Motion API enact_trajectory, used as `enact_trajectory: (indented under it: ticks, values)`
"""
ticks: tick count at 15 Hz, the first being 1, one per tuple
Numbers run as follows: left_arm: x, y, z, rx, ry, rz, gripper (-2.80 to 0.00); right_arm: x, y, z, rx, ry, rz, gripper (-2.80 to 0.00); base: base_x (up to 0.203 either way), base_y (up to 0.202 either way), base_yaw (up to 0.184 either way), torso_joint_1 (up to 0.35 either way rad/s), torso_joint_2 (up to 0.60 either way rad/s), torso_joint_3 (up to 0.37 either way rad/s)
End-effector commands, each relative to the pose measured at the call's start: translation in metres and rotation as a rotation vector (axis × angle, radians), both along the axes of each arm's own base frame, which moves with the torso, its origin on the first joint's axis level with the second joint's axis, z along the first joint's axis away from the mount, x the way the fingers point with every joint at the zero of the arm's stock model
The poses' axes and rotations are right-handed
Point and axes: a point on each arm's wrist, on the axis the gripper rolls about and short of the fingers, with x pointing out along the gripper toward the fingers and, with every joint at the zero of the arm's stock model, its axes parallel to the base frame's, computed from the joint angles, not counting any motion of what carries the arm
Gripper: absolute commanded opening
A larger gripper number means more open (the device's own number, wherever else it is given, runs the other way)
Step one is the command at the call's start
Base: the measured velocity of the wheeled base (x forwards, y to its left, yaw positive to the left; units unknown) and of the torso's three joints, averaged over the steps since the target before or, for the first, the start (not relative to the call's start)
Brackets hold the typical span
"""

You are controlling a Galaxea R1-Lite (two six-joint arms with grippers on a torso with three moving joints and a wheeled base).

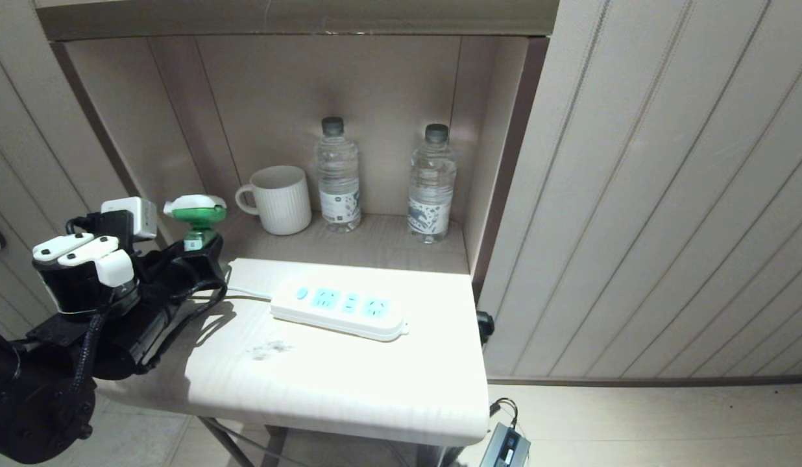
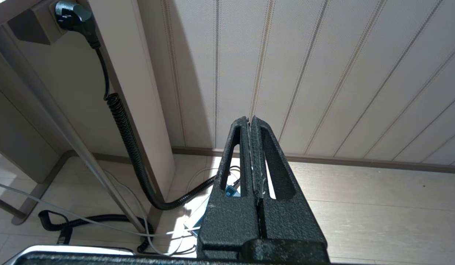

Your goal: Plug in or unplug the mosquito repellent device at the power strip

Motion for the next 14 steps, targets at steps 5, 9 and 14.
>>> enact_trajectory:
  ticks: [5,9,14]
  values:
    - [0.01,-0.002,-0.018,0.004,0.029,0.024,-2.8,0.0,0.0,0.0,0.0,0.001,0.001,-2.8,0.0,0.0,0.0,0.0,0.0,0.0]
    - [0.008,-0.002,-0.03,0.009,0.064,0.023,-2.8,0.0,0.0,0.0,0.0,0.001,0.002,-2.8,0.0,0.0,0.0,0.0,0.0,0.0]
    - [0.001,-0.001,-0.032,0.009,0.073,0.022,-2.8,0.0,0.0,0.0,0.0,0.001,0.001,-2.8,0.0,0.0,0.0,0.0,0.0,0.0]
